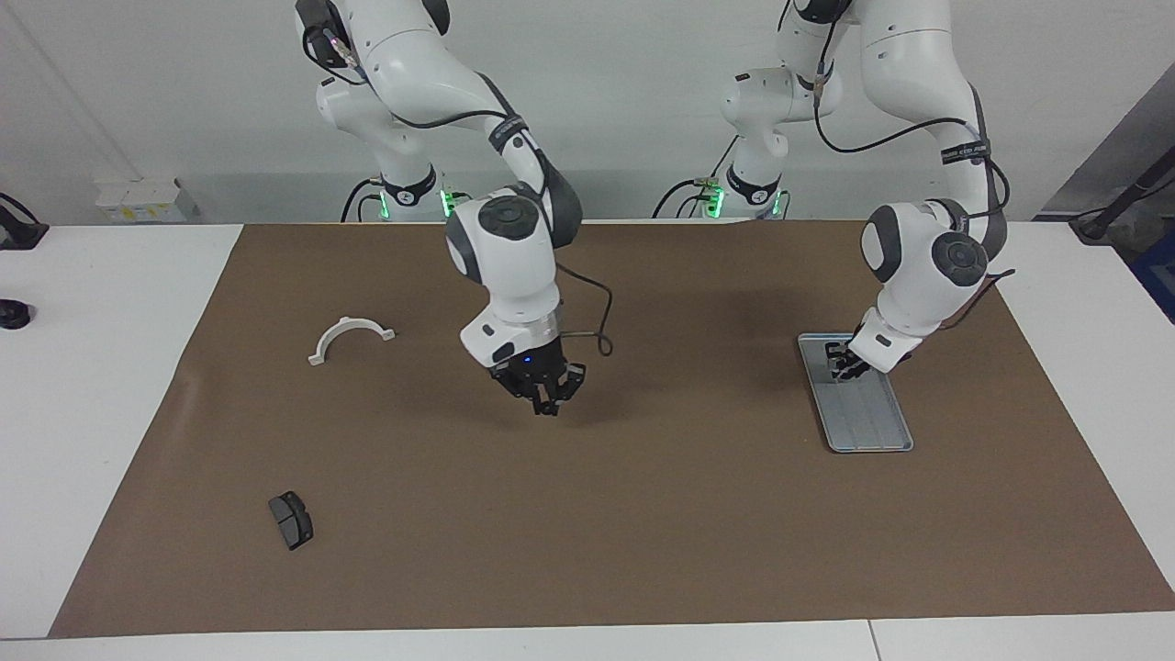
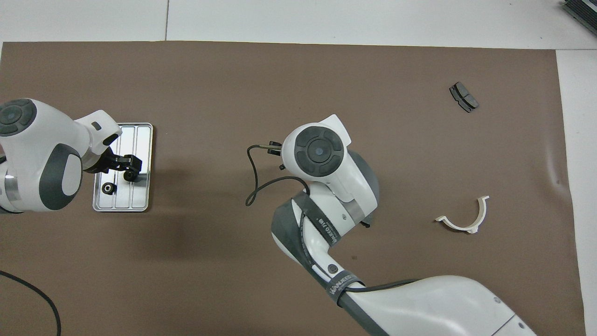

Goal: Pick bearing gear from pile to tray
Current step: 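Place the second bearing in the tray while the right gripper carries another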

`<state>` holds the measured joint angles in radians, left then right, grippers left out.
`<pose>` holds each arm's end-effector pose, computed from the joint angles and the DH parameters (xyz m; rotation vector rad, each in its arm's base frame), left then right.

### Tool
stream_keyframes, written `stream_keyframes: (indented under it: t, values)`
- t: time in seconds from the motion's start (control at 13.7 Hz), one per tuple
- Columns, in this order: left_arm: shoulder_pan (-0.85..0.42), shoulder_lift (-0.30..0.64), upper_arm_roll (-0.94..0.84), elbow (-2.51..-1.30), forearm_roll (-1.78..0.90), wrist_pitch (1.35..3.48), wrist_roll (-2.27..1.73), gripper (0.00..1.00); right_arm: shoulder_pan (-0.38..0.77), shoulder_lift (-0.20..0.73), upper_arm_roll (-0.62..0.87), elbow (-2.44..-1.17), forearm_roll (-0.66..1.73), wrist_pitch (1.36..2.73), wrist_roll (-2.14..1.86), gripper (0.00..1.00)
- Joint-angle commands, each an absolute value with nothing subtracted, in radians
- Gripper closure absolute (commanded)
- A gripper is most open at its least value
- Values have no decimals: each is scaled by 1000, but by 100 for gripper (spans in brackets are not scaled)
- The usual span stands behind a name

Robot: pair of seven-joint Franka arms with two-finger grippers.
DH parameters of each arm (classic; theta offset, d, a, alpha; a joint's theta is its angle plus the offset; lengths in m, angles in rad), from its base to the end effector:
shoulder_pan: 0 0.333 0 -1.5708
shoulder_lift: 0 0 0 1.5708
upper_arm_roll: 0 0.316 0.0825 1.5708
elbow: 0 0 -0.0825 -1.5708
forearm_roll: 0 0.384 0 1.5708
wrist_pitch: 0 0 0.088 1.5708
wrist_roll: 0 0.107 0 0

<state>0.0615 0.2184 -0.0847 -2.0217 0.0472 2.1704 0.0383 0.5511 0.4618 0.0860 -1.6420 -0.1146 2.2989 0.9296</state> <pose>0.5816 -0.0104 0.3376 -3.1176 0.1374 0.1074 0.5641 0.4050 0.3682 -3.0083 0.3588 -0.2720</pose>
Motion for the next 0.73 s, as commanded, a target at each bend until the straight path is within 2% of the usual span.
stream_keyframes:
  t: [0.0,0.44,0.51,0.59,0.66]
  values:
    - [51,205,-90,-1991,49,2175,37,8,604,534,86,-1591,-167,2315,1064,100]
    - [-4,244,-94,-1870,-35,2167,-57,8,687,572,86,-1609,-172,2352,1144,100]
    - [-23,247,-92,-1864,-37,2174,-90,8,687,572,86,-1617,-172,2353,1144,69]
    - [-40,248,-94,-1858,-37,2180,-127,8,686,572,86,-1621,-172,2355,1144,47]
    - [-60,250,-94,-1853,-37,2186,-165,8,684,572,86,-1626,-172,2350,1144,35]
